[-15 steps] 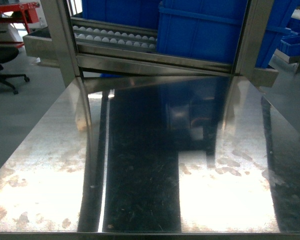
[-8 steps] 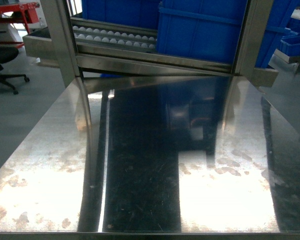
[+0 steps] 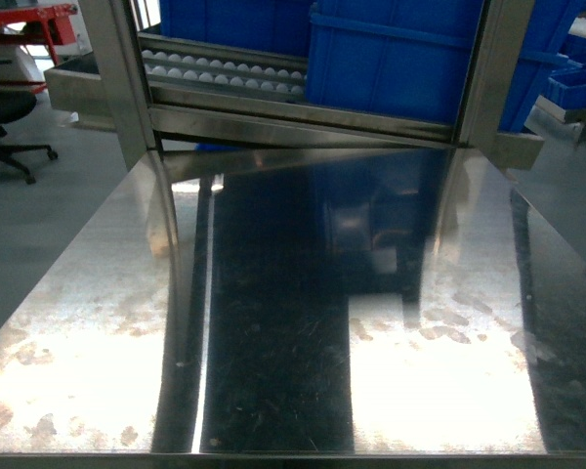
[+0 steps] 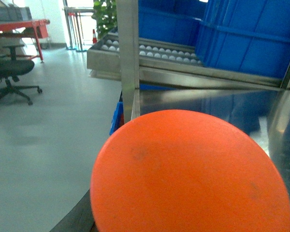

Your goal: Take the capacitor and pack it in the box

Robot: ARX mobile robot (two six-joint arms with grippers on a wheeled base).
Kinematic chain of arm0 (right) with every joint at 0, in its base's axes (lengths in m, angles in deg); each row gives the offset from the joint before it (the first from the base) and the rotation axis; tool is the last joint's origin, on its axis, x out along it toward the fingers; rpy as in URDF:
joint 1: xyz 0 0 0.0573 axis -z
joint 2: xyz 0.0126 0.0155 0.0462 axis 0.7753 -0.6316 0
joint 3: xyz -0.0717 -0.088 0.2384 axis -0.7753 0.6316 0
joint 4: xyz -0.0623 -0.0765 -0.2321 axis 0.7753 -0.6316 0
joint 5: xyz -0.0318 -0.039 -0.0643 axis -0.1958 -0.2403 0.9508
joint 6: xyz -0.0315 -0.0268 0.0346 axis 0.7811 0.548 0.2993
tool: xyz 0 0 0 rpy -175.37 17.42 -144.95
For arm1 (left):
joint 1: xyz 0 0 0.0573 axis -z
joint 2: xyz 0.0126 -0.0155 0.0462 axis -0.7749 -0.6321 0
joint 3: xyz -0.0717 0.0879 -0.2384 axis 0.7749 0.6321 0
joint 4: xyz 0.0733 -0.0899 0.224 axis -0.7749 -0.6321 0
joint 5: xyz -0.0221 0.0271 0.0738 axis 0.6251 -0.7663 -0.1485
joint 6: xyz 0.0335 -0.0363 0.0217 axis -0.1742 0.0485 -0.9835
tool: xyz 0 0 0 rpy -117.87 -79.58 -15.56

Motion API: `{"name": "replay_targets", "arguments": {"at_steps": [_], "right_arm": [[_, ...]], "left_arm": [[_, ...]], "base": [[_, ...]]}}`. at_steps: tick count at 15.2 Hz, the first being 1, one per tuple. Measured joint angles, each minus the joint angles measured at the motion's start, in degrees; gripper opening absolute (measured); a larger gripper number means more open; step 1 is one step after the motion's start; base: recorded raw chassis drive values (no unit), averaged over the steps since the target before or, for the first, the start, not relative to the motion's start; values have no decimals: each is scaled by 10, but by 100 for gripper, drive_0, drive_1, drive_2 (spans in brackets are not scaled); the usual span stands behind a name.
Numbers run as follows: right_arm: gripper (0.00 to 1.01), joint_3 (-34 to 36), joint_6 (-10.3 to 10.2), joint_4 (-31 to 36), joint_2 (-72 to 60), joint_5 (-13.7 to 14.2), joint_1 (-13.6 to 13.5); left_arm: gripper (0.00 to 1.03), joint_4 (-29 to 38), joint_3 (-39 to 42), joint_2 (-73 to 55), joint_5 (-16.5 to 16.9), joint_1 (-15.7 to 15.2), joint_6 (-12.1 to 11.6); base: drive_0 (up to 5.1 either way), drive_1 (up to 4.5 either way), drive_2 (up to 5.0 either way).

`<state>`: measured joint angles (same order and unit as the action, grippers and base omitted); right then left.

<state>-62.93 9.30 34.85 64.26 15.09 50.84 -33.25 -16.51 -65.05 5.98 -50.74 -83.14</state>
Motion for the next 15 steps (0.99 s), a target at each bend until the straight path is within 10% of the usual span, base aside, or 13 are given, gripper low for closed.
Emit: {"name": "replay_targets", "arguments": {"at_steps": [15], "right_arm": [[98, 0, 0, 0, 0, -1, 0]], "left_arm": [[44, 3, 0, 0, 0, 0, 0]], "base": [[0, 0, 0]]}}
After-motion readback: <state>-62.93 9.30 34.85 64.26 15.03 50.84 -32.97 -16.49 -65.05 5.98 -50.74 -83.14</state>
